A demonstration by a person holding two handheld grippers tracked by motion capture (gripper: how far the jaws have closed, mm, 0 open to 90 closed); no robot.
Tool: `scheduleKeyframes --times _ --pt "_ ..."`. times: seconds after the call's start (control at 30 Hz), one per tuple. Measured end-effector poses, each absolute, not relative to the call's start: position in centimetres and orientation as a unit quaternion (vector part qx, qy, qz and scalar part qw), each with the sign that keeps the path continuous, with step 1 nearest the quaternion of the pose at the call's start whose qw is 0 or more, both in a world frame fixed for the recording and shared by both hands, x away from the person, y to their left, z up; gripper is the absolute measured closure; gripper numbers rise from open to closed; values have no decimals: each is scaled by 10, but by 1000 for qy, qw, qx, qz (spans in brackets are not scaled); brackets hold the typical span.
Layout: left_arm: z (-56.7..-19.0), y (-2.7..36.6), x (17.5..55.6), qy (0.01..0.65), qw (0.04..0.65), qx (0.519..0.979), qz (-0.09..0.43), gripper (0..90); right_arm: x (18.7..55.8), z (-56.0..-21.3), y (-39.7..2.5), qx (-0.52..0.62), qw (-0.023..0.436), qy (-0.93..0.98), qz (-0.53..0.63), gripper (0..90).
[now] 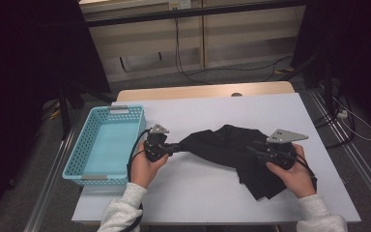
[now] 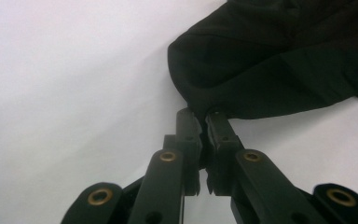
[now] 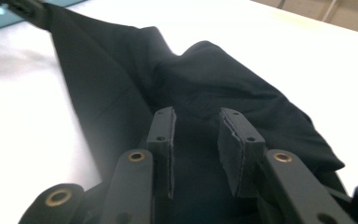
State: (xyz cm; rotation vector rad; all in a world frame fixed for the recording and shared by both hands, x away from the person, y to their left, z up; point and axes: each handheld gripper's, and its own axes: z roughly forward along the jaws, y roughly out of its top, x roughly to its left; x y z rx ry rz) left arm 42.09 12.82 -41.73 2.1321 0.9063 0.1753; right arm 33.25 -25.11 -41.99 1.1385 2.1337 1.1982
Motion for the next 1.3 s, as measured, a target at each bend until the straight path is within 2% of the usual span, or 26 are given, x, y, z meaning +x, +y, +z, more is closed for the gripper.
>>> scheduleKeyframes --times 0.27,0.37,0.43,0.53,0.6,0.67,0.7,0.77,0.87,1.03,1.2,1.3 --pt "-417 135 424 371 401 834 79 850 321 -431 -241 388 189 804 409 590" --pt "-417 135 424 372 402 833 79 849 319 -441 -232 364 171 827 393 497" --pt "-418 134 424 373 404 832 79 849 320 -449 -224 358 161 837 381 404" --pt "-420 134 425 376 404 830 78 848 324 -458 -217 358 166 843 365 335" --pt "-421 134 425 376 401 832 78 848 325 -458 -216 355 171 844 364 331" --pt "-421 133 425 376 402 832 77 848 325 -459 -218 355 181 843 361 374" --pt "-421 133 425 376 402 831 76 849 326 -459 -220 359 184 841 361 448" --pt "-421 133 424 376 402 831 75 849 327 -455 -223 360 193 840 358 708" --pt "-420 134 425 376 401 832 73 849 328 -446 -233 383 190 820 382 850" --pt "-421 131 425 374 404 832 70 849 329 -434 -251 418 210 781 414 866" --pt "-421 135 426 381 405 828 75 850 331 -431 -260 437 269 765 389 856" --pt "-422 137 427 384 405 827 69 850 332 -431 -263 436 252 766 399 863"
